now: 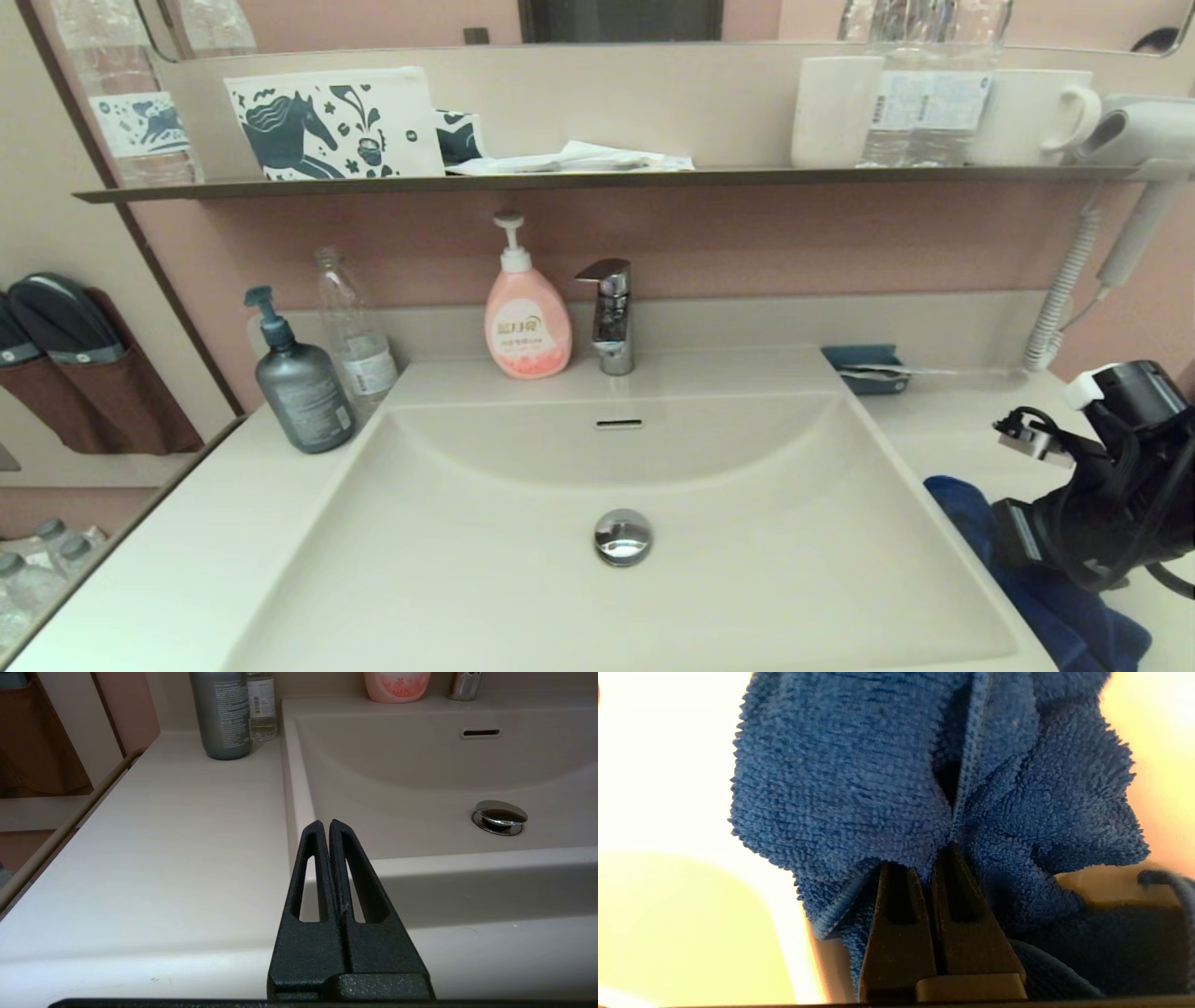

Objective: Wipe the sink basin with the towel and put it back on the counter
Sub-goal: Wipe the sink

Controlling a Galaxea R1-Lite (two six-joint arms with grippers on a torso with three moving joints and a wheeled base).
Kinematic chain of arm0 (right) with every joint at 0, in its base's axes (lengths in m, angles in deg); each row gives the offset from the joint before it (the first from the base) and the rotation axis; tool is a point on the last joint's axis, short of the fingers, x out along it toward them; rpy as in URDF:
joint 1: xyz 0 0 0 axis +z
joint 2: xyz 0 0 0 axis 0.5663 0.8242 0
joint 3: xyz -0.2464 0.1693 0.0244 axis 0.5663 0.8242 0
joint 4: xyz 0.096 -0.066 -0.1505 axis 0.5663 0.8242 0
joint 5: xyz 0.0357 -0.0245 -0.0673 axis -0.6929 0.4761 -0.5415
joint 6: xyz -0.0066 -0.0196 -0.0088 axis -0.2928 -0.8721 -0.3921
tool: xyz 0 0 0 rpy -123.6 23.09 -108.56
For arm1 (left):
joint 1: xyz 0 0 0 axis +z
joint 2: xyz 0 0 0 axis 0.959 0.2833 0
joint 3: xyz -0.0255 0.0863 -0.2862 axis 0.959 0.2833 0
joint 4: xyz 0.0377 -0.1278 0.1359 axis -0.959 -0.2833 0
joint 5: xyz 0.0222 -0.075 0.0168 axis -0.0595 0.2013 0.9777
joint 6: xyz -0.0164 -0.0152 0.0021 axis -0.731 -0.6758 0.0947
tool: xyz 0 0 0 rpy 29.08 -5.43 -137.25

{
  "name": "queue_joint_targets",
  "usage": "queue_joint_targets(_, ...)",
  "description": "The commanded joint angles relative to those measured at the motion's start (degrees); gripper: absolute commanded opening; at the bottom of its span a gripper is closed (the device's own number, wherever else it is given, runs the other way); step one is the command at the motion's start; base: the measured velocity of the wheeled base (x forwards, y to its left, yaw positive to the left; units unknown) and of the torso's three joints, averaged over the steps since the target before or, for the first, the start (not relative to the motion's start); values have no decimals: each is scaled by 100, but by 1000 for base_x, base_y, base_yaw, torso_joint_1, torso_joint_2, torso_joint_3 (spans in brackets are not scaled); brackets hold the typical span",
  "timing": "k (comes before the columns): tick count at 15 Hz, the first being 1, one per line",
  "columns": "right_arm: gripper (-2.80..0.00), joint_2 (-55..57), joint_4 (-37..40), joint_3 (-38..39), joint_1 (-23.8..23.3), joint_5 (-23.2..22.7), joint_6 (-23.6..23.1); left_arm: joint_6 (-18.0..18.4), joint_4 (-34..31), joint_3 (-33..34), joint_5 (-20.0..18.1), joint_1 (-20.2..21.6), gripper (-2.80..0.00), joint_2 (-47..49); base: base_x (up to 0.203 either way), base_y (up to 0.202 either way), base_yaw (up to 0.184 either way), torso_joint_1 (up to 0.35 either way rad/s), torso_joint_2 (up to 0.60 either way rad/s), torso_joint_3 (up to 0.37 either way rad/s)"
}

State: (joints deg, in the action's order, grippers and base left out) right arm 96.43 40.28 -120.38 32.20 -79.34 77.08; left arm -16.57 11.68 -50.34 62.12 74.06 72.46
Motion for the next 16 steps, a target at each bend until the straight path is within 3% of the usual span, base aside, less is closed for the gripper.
queue_joint_targets(1, -280, -96, 19, -9, -134, 136, -4, 0, 1, 0, 0, 2, -280, 7, 0, 0, 0, 0, 0, 0)
queue_joint_targets(8, -280, -508, -945, -64, -508, 320, 216, -2, 6, 0, 0, 2, -280, 7, 0, 0, 0, 0, 0, 0)
queue_joint_targets(16, -280, 458, -2467, -246, -398, 369, 686, 0, 1, 0, 0, 2, -280, 7, 0, 0, 0, 0, 0, 0)
